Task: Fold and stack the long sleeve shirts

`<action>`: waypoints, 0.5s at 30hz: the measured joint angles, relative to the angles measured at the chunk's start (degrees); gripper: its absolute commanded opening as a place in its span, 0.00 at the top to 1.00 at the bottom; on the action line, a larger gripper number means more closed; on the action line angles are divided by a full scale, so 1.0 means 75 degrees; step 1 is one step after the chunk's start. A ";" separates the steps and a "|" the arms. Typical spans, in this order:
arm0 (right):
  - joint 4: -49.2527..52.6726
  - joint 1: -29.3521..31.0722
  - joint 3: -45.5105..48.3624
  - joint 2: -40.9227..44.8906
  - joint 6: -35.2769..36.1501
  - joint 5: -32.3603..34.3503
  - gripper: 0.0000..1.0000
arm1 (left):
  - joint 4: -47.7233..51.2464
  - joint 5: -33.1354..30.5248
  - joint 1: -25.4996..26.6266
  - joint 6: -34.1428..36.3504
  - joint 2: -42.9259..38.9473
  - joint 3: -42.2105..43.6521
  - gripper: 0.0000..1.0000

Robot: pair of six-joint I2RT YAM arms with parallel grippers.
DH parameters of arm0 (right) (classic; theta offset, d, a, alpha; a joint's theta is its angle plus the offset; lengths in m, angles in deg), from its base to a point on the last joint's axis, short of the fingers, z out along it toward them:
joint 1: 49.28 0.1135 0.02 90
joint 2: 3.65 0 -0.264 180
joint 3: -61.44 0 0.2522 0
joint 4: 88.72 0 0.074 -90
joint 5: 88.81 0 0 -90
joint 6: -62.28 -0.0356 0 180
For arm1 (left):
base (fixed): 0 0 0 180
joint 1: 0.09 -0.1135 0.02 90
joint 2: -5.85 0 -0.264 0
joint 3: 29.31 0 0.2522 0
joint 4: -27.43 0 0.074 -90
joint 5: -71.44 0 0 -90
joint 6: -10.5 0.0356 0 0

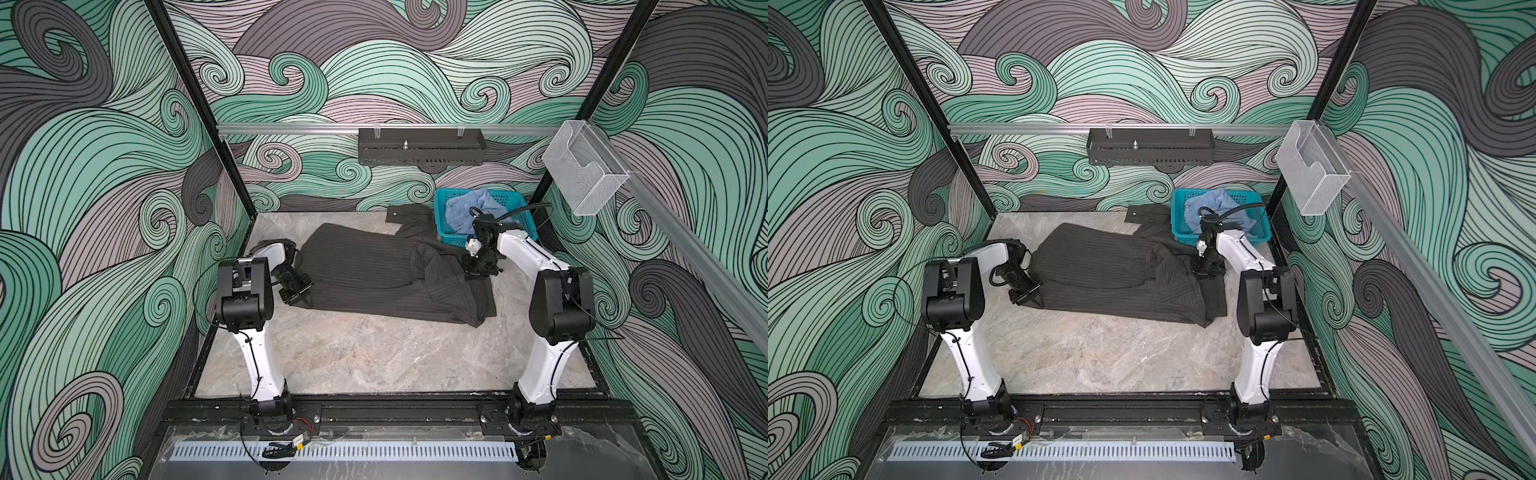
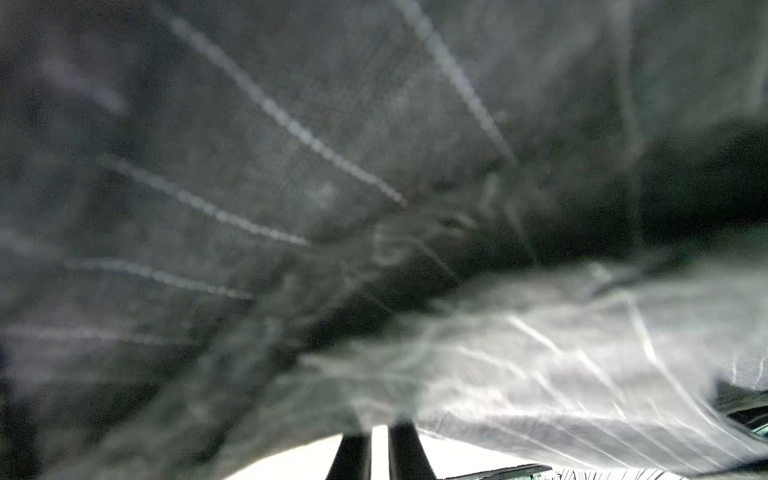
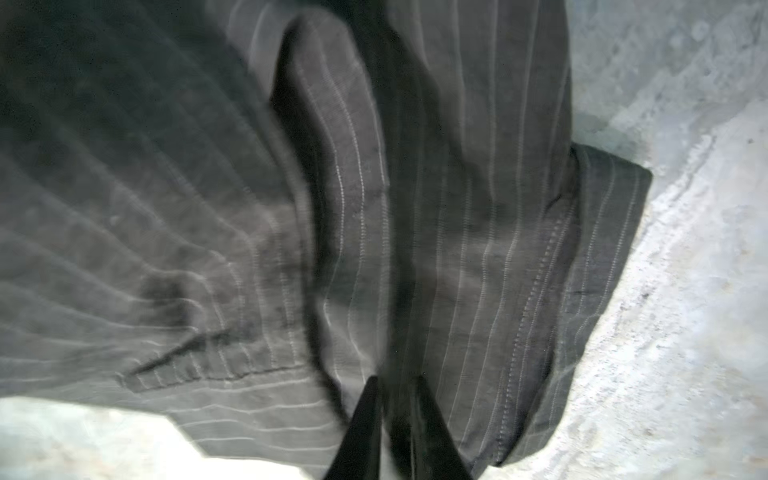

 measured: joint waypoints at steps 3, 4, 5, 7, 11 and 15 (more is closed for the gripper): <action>0.0006 0.0000 0.0070 0.0052 0.0035 0.0079 0.44 | 0.0003 0.0000 0.0000 0.0009 -0.0003 0.0000 0.87; -0.0038 0.0000 0.0146 0.0137 0.0015 0.0070 0.43 | 0.0003 0.0000 0.0000 0.0017 0.0000 0.0000 0.87; -0.0085 0.0000 0.0268 0.0265 -0.0012 0.0055 0.41 | 0.0003 0.0000 0.0000 0.0020 0.0000 0.0000 0.87; -0.0213 0.0000 0.0679 0.0650 -0.0087 -0.0067 0.40 | 0.0003 0.0000 0.0000 0.0023 -0.0003 0.0000 0.86; -0.0350 0.0000 0.1623 0.1620 -0.0350 -0.0469 0.39 | -0.0015 0.0006 -0.0003 0.0029 -0.0082 0.0026 0.76; -0.0560 0.0000 0.2579 0.2474 -0.0746 -0.0790 0.39 | -0.0178 0.0052 -0.0003 0.0026 -0.0597 0.0181 0.64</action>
